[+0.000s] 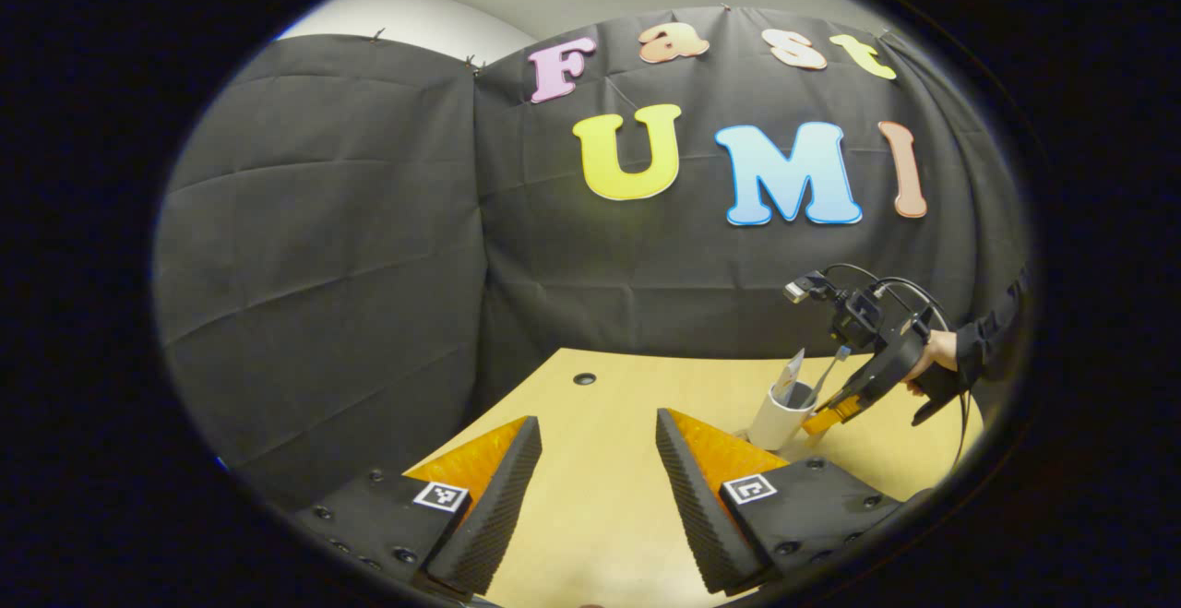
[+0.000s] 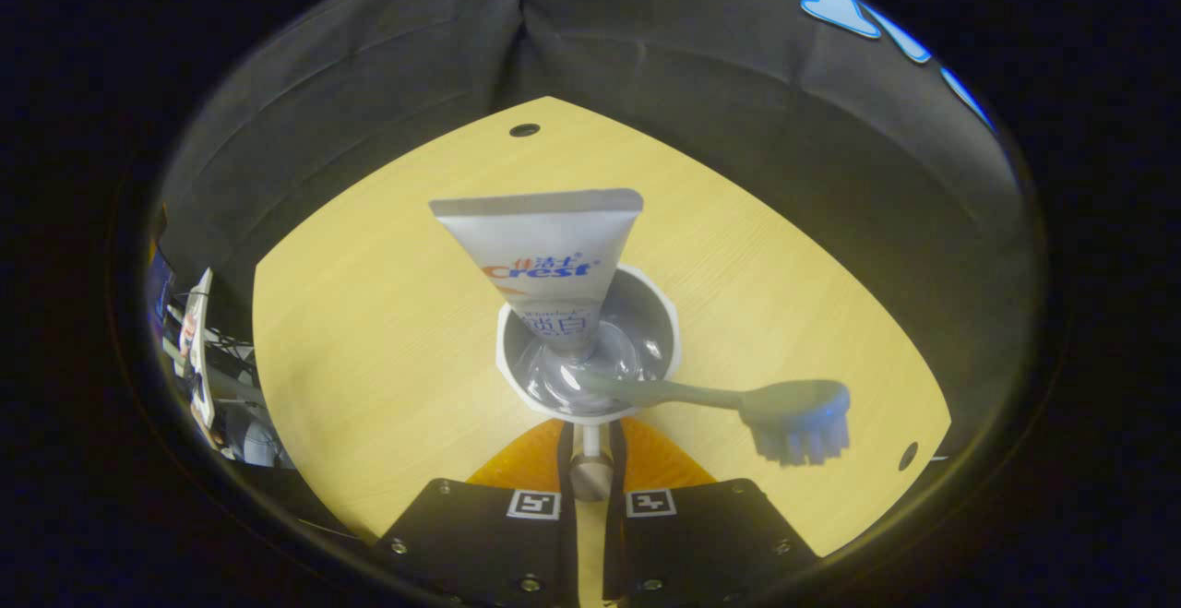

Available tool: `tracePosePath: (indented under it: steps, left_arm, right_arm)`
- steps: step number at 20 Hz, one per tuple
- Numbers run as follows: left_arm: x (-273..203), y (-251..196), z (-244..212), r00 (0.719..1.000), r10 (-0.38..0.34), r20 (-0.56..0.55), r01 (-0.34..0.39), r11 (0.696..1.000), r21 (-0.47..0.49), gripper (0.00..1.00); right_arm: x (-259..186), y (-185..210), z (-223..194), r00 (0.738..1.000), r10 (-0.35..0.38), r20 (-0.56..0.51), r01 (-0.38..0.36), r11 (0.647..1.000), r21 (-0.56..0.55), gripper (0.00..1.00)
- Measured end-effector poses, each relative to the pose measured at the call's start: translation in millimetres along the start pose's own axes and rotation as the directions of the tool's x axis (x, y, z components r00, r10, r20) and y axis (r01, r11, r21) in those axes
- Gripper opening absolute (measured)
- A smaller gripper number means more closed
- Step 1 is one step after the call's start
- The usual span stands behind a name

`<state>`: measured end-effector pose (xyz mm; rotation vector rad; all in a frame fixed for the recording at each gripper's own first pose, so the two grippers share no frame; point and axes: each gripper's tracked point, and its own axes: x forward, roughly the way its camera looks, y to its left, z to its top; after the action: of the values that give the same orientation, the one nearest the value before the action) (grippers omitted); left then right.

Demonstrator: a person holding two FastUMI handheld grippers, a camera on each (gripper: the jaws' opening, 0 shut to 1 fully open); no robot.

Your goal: Put the toothbrush and toothpaste on the desktop into the cup, then pick up the cup and place it on the coaster on the desktop.

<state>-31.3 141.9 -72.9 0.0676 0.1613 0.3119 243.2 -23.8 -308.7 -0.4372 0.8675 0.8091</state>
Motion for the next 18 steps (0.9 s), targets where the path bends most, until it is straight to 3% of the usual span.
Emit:
tracePosePath:
  steps: [2, 7, 8, 13, 14, 15, 18]
  left_arm:
    - [0.7, 5.9, -3.1, 1.000, 0.009, -0.005, -0.009, 1.000, -0.003, 0.89]
    - [-0.7, 20.8, -4.5, 0.999, 0.036, -0.010, -0.036, 0.999, -0.004, 0.89]
    - [-0.1, 22.7, -4.4, 0.999, 0.040, -0.011, -0.041, 0.999, -0.005, 0.85]
    - [1.8, 32.3, -7.2, 0.998, 0.055, -0.018, -0.056, 0.998, -0.010, 0.89]
    - [3.0, 33.1, -8.2, 0.998, 0.055, -0.020, -0.055, 0.998, -0.012, 0.85]
    - [5.1, 32.5, -8.4, 0.998, 0.053, -0.023, -0.054, 0.998, -0.014, 0.89]
    - [9.3, 28.6, -9.8, 0.999, 0.042, -0.028, -0.043, 0.999, -0.015, 0.85]
  right_arm:
    - [-2.0, 0.2, 1.0, 1.000, -0.002, 0.000, 0.002, 1.000, 0.016, 0.11]
    - [-4.7, 0.4, -1.3, 0.999, -0.024, -0.037, 0.024, 1.000, 0.008, 0.11]
    - [-6.1, -1.0, -1.2, 0.999, -0.028, -0.046, 0.029, 1.000, 0.005, 0.11]
    - [-10.7, -1.3, -1.7, 0.997, -0.036, -0.075, 0.036, 0.999, 0.000, 0.11]
    - [-10.3, -1.1, -0.4, 0.997, -0.037, -0.071, 0.037, 0.999, 0.002, 0.11]
    - [-10.0, -1.2, -2.0, 0.996, -0.041, -0.073, 0.041, 0.999, -0.001, 0.11]
    - [-12.9, -5.6, 0.5, 0.998, -0.045, -0.051, 0.044, 0.999, -0.005, 0.22]
